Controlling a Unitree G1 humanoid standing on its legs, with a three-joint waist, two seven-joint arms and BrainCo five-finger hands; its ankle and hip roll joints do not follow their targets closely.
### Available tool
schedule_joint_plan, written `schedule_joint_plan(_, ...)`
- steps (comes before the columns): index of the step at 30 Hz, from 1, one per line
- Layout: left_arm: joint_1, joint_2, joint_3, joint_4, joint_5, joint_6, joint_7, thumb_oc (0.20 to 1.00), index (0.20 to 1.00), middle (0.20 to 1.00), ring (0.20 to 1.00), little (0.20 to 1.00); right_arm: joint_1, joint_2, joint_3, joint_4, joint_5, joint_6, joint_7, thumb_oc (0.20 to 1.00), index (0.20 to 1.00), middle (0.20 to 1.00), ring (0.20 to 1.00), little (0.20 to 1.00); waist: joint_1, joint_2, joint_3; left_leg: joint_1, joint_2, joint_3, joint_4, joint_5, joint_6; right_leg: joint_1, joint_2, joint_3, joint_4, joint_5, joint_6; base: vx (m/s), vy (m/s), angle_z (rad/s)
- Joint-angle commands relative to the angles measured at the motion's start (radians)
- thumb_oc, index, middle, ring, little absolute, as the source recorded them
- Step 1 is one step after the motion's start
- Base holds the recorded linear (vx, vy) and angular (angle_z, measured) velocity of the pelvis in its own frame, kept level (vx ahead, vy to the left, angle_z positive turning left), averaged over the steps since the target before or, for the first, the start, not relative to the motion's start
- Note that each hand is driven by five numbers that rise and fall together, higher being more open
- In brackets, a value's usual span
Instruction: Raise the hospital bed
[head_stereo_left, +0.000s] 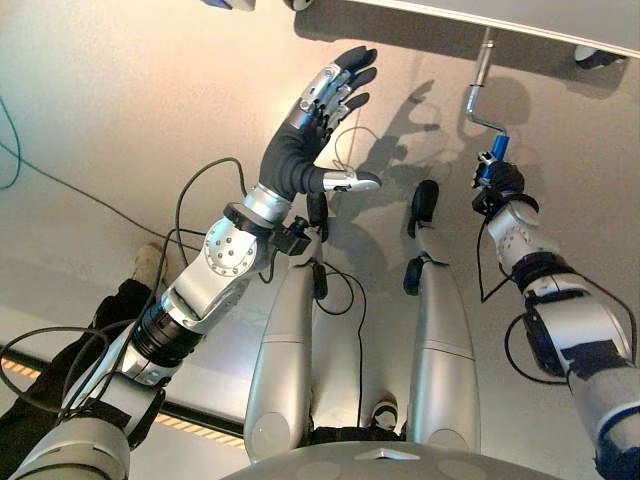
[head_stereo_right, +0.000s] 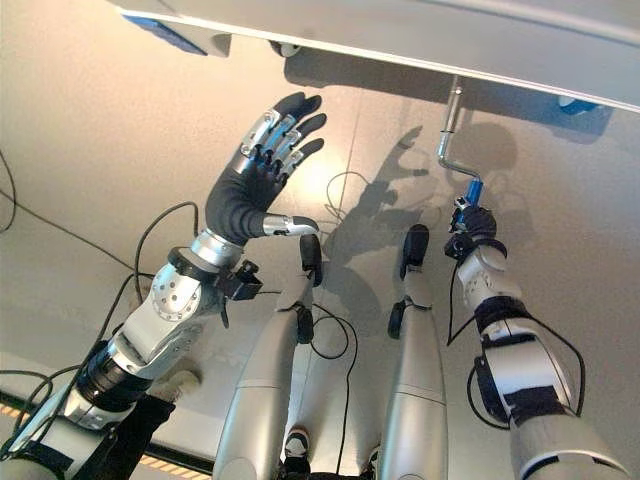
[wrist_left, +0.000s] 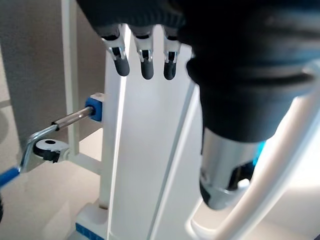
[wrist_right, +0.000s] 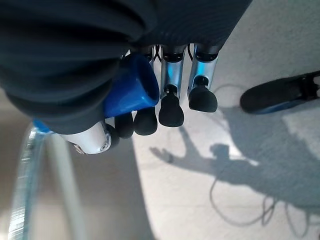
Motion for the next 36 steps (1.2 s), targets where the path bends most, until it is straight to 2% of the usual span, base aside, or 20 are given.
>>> schedule_joint_plan(1, 0.053, -0.008, 0.064, -0.084, 0.043, -0.045, -0.007, 1.0, 1.0, 1.0, 1.0, 1.0, 0.155, -0.102, -0.1, -0.093, 0.071, -0.125, -0.06, 0.2, 0.2, 0.2, 0.2, 0.2, -0.036, -0.013, -0.022, 0.041, 0.015, 0.004, 0.003, -0.059, -0.008, 0.058, 0.035, -0.017, 0.028, -0.102, 0.056, -0.01, -0.035, -0.12)
schedule_joint_plan(3, 0.058, -0.008, 0.074, -0.084, 0.047, -0.043, -0.004, 1.0, 1.0, 1.0, 1.0, 1.0, 0.19, -0.092, -0.109, -0.183, 0.076, -0.142, -0.053, 0.2, 0.2, 0.2, 0.2, 0.2, -0.043, -0.017, -0.022, 0.045, 0.016, 0.005, 0.004, -0.058, -0.009, 0.062, 0.038, -0.016, 0.028, -0.101, 0.056, -0.01, -0.025, -0.11)
schedule_joint_plan(4, 0.062, -0.004, 0.093, -0.09, 0.049, -0.044, -0.004, 1.0, 1.0, 1.0, 1.0, 1.0, 0.248, -0.083, -0.126, -0.342, 0.073, -0.175, -0.038, 0.2, 0.2, 0.2, 0.2, 0.2, -0.057, -0.027, -0.022, 0.054, 0.02, 0.005, -0.001, -0.056, -0.011, 0.072, 0.041, -0.015, 0.019, -0.098, 0.056, -0.01, -0.019, -0.06)
schedule_joint_plan(5, 0.064, -0.004, 0.096, -0.094, 0.048, -0.043, -0.006, 1.0, 1.0, 1.0, 1.0, 1.0, 0.267, -0.078, -0.138, -0.385, 0.077, -0.187, -0.032, 0.2, 0.2, 0.2, 0.2, 0.2, -0.062, -0.03, -0.022, 0.057, 0.02, 0.004, -0.001, -0.056, -0.012, 0.076, 0.041, -0.015, 0.017, -0.097, 0.056, -0.01, -0.028, -0.05)
schedule_joint_plan(10, 0.097, 0.012, 0.142, -0.125, 0.051, -0.036, -0.012, 1.0, 1.0, 1.0, 1.0, 1.0, 0.366, -0.062, -0.165, -0.716, 0.089, -0.224, 0.024, 0.2, 0.2, 0.2, 0.2, 0.2, -0.078, -0.05, -0.022, 0.078, 0.024, 0.003, -0.009, -0.054, -0.015, 0.103, 0.043, -0.02, 0.001, -0.088, 0.057, 0.0, -0.012, -0.03)
schedule_joint_plan(11, 0.097, 0.012, 0.142, -0.126, 0.051, -0.036, -0.012, 1.0, 1.0, 1.0, 1.0, 1.0, 0.367, -0.062, -0.165, -0.716, 0.088, -0.224, 0.024, 0.2, 0.2, 0.2, 0.2, 0.2, -0.078, -0.05, -0.022, 0.078, 0.024, 0.003, -0.009, -0.054, -0.015, 0.103, 0.043, -0.02, 0.001, -0.088, 0.057, 0.0, 0.0, 0.0)
schedule_joint_plan(13, 0.122, 0.024, 0.169, -0.145, 0.052, -0.033, -0.017, 1.0, 1.0, 1.0, 1.0, 1.0, 0.396, -0.066, -0.159, -0.834, 0.107, -0.219, 0.066, 0.2, 0.2, 0.2, 0.2, 0.2, -0.081, -0.06, -0.022, 0.092, 0.025, 0.002, -0.013, -0.056, -0.015, 0.119, 0.046, -0.021, -0.006, -0.084, 0.058, 0.0, 0.0, 0.0)
schedule_joint_plan(15, 0.135, 0.03, 0.176, -0.156, 0.054, -0.029, -0.022, 1.0, 1.0, 1.0, 1.0, 1.0, 0.393, -0.077, -0.126, -0.898, 0.131, -0.205, 0.089, 0.2, 0.2, 0.2, 0.2, 0.2, -0.08, -0.066, -0.022, 0.099, 0.026, 0.001, -0.013, -0.055, -0.016, 0.131, 0.046, -0.022, -0.013, -0.08, 0.058, 0.0, 0.0, 0.0)
schedule_joint_plan(16, 0.141, 0.043, 0.172, -0.163, 0.055, -0.024, -0.029, 1.0, 1.0, 1.0, 1.0, 1.0, 0.369, -0.11, -0.079, -0.942, 0.152, -0.181, 0.113, 0.2, 0.2, 0.2, 0.2, 0.2, -0.076, -0.072, -0.022, 0.106, 0.027, 0.0, -0.013, -0.053, -0.018, 0.143, 0.045, -0.027, -0.021, -0.076, 0.059, 0.0, 0.0, 0.0)
schedule_joint_plan(17, 0.141, 0.043, 0.173, -0.163, 0.055, -0.024, -0.029, 1.0, 1.0, 1.0, 1.0, 1.0, 0.368, -0.111, -0.078, -0.941, 0.153, -0.181, 0.114, 0.2, 0.2, 0.2, 0.2, 0.2, -0.077, -0.072, -0.022, 0.106, 0.027, 0.0, -0.014, -0.053, -0.018, 0.144, 0.045, -0.027, -0.021, -0.075, 0.059, 0.0, 0.0, 0.0)
schedule_joint_plan(22, 0.147, 0.064, 0.151, -0.176, 0.056, -0.025, -0.045, 1.0, 1.0, 1.0, 1.0, 1.0, 0.24, -0.23, 0.069, -1.023, 0.188, -0.127, 0.167, 0.2, 0.2, 0.2, 0.2, 0.2, -0.057, -0.09, -0.022, 0.123, 0.027, -0.015, -0.017, -0.046, -0.022, 0.179, 0.04, -0.045, -0.036, -0.071, 0.061, 0.01, -0.007, 0.02)
schedule_joint_plan(26, 0.14, 0.069, 0.126, -0.174, 0.049, -0.025, -0.049, 1.0, 1.0, 1.0, 1.0, 1.0, 0.08, -0.262, 0.2, -1.045, 0.207, -0.099, 0.178, 0.2, 0.2, 0.2, 0.2, 0.2, -0.034, -0.093, -0.022, 0.128, 0.023, -0.027, -0.014, -0.046, -0.021, 0.198, 0.032, -0.062, -0.037, -0.072, 0.061, 0.02, 0.006, 0.07)
schedule_joint_plan(31, 0.133, 0.063, 0.115, -0.166, 0.032, -0.032, -0.043, 1.0, 1.0, 1.0, 1.0, 1.0, -0.1, -0.224, 0.345, -1.005, 0.209, -0.064, 0.178, 0.2, 0.2, 0.2, 0.2, 0.2, -0.002, -0.087, -0.022, 0.127, 0.016, -0.04, -0.008, -0.047, -0.02, 0.212, 0.023, -0.076, -0.033, -0.078, 0.061, 0.01, 0.011, 0.02)
schedule_joint_plan(33, 0.133, 0.06, 0.114, -0.166, 0.03, -0.032, -0.041, 1.0, 1.0, 1.0, 1.0, 1.0, -0.12, -0.21, 0.363, -0.997, 0.205, -0.058, 0.176, 0.2, 0.2, 0.2, 0.2, 0.2, 0.003, -0.085, -0.022, 0.125, 0.015, -0.04, -0.006, -0.048, -0.019, 0.212, 0.02, -0.077, -0.033, -0.078, 0.061, 0.02, 0.016, 0.07)
schedule_joint_plan(36, 0.127, 0.043, 0.102, -0.159, 0.02, -0.031, -0.036, 1.0, 1.0, 1.0, 1.0, 1.0, -0.203, -0.125, 0.435, -0.912, 0.187, -0.029, 0.157, 0.2, 0.2, 0.2, 0.2, 0.2, 0.026, -0.073, -0.022, 0.11, 0.008, -0.048, 0.005, -0.049, -0.017, 0.212, 0.012, -0.085, -0.032, -0.081, 0.061, 0.03, 0.036, 0.03)
